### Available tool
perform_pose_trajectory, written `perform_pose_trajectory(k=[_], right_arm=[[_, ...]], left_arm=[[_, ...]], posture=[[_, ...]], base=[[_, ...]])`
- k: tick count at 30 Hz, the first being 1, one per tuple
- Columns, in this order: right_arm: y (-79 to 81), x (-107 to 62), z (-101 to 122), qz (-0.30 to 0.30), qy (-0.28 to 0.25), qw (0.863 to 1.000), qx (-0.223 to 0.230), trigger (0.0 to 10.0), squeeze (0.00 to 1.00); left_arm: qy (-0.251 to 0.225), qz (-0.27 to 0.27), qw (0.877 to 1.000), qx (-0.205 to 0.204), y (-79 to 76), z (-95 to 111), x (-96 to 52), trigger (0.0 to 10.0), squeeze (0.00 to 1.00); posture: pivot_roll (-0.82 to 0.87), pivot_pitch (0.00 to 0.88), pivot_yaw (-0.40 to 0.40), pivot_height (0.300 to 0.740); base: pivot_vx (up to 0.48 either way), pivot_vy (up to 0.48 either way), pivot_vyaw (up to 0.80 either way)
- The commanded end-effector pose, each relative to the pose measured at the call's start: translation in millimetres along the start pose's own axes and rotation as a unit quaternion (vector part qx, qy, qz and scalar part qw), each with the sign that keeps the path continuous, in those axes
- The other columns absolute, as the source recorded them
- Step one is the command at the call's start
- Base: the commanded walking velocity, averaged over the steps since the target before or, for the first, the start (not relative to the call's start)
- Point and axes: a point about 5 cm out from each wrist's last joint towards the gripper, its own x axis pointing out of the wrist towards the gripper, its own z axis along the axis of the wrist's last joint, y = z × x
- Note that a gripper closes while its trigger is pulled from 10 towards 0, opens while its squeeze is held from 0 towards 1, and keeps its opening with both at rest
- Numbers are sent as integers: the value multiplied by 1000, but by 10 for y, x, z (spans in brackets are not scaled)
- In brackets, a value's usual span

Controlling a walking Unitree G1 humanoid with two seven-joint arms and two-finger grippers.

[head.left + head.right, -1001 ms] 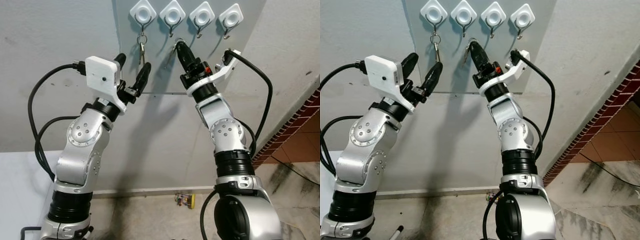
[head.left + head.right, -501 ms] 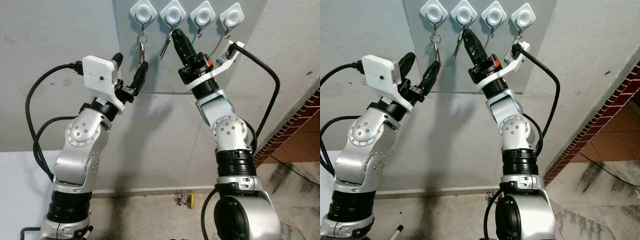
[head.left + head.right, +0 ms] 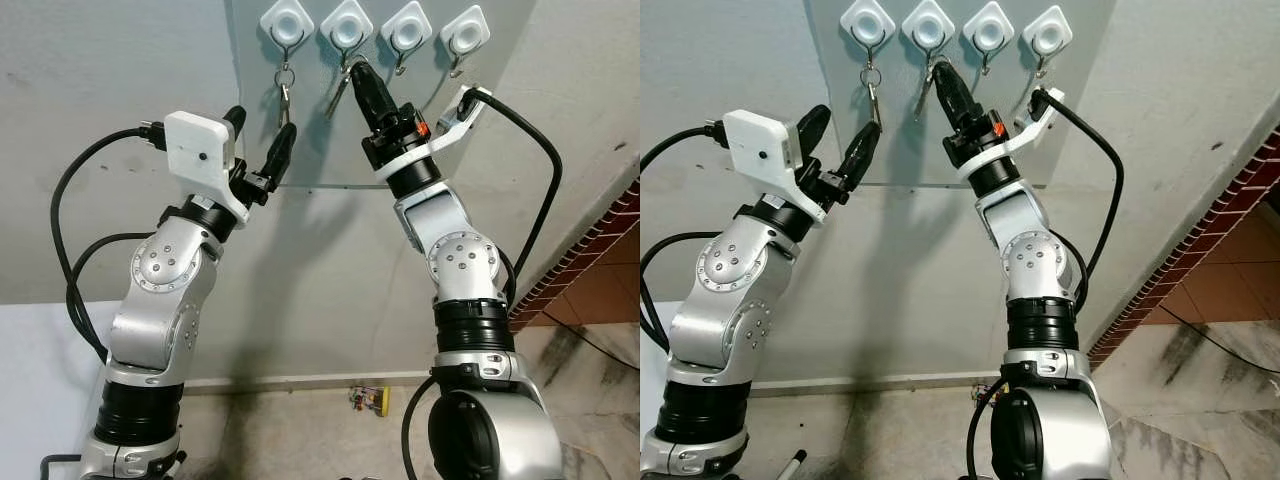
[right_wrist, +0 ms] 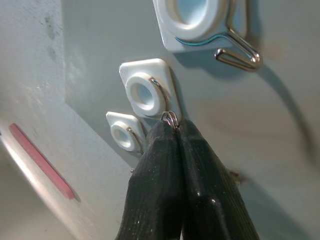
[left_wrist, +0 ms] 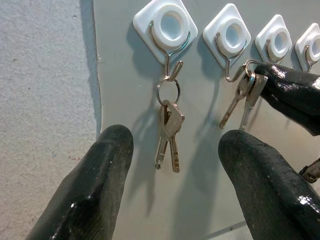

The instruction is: Hang keys on a hook

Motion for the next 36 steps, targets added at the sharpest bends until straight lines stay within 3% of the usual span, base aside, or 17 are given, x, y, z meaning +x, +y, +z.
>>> perform_pose_trajectory(k=[1,9,12,20,36], right_arm=[[71,72,-67,8,5,1000,16,10000,0],[67,67,-86,0,12,1000,11,10000,0],[128,25,-105,45,18,999,10,10000,0],[214,14,-125,82,24,996,12,10000,0],[197,50,-115,68,20,997,11,10000,0]], left_arm=[[-9,-4,1000,4,-14,60,16,10000,0],[-9,-4,1000,3,-13,63,17,10000,0],[-11,-3,1000,3,-10,67,21,10000,0],[-12,-2,1000,4,-6,68,24,10000,0],[-14,1,1000,1,8,81,25,10000,0]], posture=[[-30,110,-37,740],[-28,114,-39,740],[-26,113,-39,740],[-27,111,-39,740],[-23,110,-40,740]], base=[[0,0,0],[0,0,0],[0,0,0],[0,0,0],[0,0,0]])
